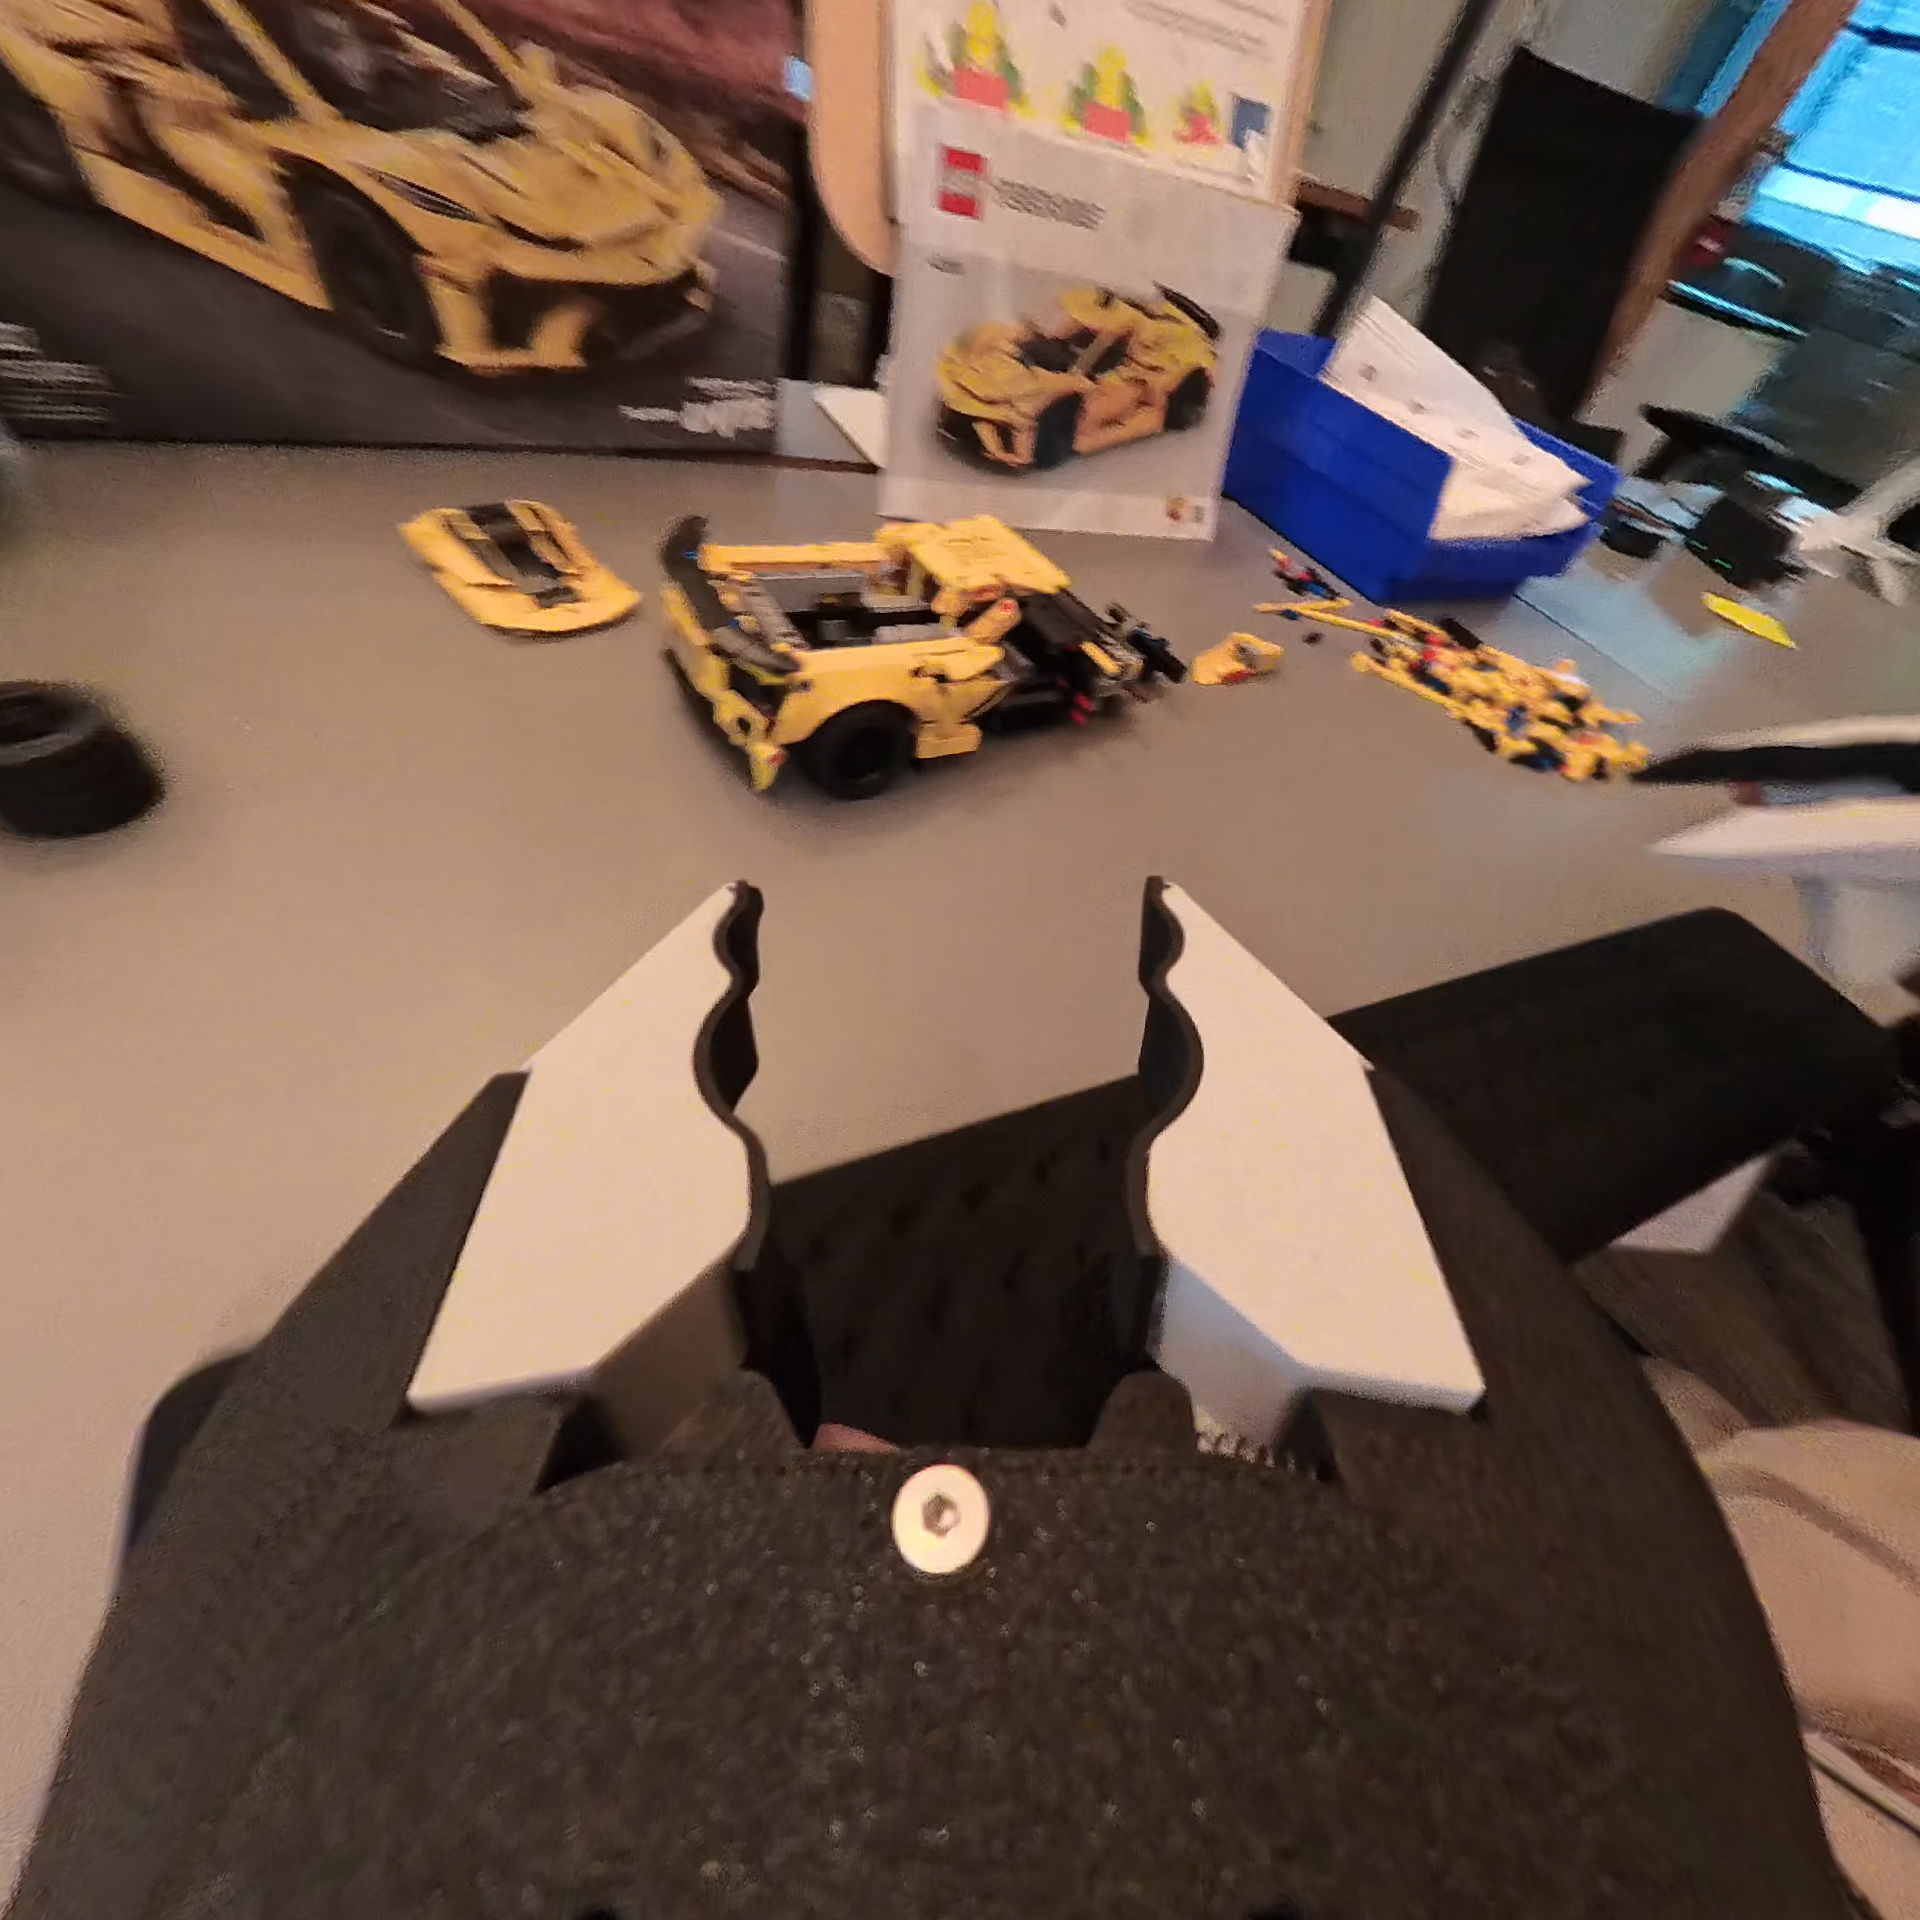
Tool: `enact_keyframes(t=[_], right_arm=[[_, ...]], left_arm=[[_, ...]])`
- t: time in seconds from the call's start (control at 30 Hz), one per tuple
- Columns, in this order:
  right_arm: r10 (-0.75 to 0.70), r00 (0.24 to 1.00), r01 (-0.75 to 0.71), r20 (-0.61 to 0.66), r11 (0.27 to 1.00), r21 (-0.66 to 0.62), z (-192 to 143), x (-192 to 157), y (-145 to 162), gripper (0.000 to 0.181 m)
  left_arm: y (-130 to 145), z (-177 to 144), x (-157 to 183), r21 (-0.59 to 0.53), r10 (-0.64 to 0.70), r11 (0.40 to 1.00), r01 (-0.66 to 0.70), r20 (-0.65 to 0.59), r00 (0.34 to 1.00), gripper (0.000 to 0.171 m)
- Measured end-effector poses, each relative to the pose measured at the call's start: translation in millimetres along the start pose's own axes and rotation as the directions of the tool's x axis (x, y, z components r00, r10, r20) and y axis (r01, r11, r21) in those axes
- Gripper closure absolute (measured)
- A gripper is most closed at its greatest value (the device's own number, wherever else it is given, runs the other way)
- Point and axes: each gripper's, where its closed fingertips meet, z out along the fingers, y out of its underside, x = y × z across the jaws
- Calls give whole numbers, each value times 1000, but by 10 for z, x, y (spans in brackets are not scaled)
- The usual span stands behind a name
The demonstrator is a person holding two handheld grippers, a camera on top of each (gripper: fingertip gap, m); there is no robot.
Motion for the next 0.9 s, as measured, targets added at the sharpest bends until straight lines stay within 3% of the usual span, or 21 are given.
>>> enact_keyframes(t=[0.1,0.2,0.27,0.4,0.57,0.67,0.77,0.8,0.9], right_arm=[[-37,999,37,2,999,-36,342,696,-329,117],[-66,998,65,-6,994,-85,896,1385,-529,113],[-88,996,89,18,994,-63,1200,1593,-578,117],[-168,979,176,112,982,-64,1474,1566,-471,131],[-172,966,192,194,977,-90,1665,1599,-432,132],[-230,943,262,240,958,-114,1741,1550,-363,132],[-278,926,309,255,947,-90,1761,1551,-370,142],[-290,925,314,246,947,-65,1763,1560,-411,153],[-307,904,341,297,938,-69,1717,1423,-396,156]], left_arm=[[-126,448,107,-48,40,998,-47,-124,991,98],[-213,836,212,-83,87,990,-112,-259,962,98],[-246,995,303,-75,103,988,-137,-344,933,98],[-224,1084,461,-19,105,992,-128,-459,882,98],[-97,1075,656,16,97,994,-108,-572,814,100],[-27,1062,751,35,142,988,-152,-598,789,113],[-38,965,918,54,163,984,-169,-659,734,127],[-43,939,966,50,159,984,-171,-678,717,131],[-51,944,1051,6,123,986,-169,-709,694,139]])
